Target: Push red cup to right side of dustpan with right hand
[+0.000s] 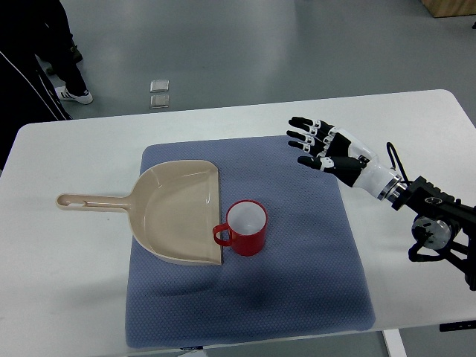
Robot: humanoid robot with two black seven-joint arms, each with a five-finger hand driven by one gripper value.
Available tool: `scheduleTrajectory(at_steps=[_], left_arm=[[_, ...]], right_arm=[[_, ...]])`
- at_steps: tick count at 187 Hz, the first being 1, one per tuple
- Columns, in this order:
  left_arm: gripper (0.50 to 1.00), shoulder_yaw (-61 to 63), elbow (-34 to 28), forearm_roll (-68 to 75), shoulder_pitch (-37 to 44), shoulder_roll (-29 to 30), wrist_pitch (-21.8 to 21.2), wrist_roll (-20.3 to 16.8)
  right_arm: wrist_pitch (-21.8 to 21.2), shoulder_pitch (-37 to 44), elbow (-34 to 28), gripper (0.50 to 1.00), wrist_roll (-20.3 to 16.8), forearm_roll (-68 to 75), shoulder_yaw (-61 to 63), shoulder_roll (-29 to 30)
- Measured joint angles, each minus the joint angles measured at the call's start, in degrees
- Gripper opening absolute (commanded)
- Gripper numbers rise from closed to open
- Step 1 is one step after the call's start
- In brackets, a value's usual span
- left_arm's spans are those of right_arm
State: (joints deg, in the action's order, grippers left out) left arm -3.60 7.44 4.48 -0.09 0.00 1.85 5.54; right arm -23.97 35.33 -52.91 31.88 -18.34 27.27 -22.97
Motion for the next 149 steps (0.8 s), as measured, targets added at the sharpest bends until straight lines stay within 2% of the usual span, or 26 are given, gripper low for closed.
scheduleTrajectory(at_steps=[21,39,57,85,126,149], left_arm=[[1.000,0.0,0.0,0.0,0.0,0.0,0.0,0.0],[1.000,0.0,0.0,0.0,0.0,0.0,0.0,0.0],[1.000,0.0,0.0,0.0,0.0,0.0,0.0,0.0],[1.000,0.0,0.0,0.0,0.0,0.0,0.0,0.0],[1.000,0.0,0.0,0.0,0.0,0.0,0.0,0.0],[1.000,0.0,0.0,0.0,0.0,0.0,0.0,0.0]], right_arm=[[1.1,1.5,2.4,0.934,-4.6,5.5,0.0,0.3],[4.2,3.2,4.5,0.934,-9.3,8.9,0.0,1.1],[7.5,4.7,5.1,0.934,-13.1,10.1,0.0,2.1],[9.2,7.0,5.3,0.934,-18.2,10.6,0.0,3.3],[9.3,8.7,5.6,0.934,-22.4,18.0,0.0,4.0],[9.3,8.9,5.8,0.934,-23.2,20.4,0.0,4.0]])
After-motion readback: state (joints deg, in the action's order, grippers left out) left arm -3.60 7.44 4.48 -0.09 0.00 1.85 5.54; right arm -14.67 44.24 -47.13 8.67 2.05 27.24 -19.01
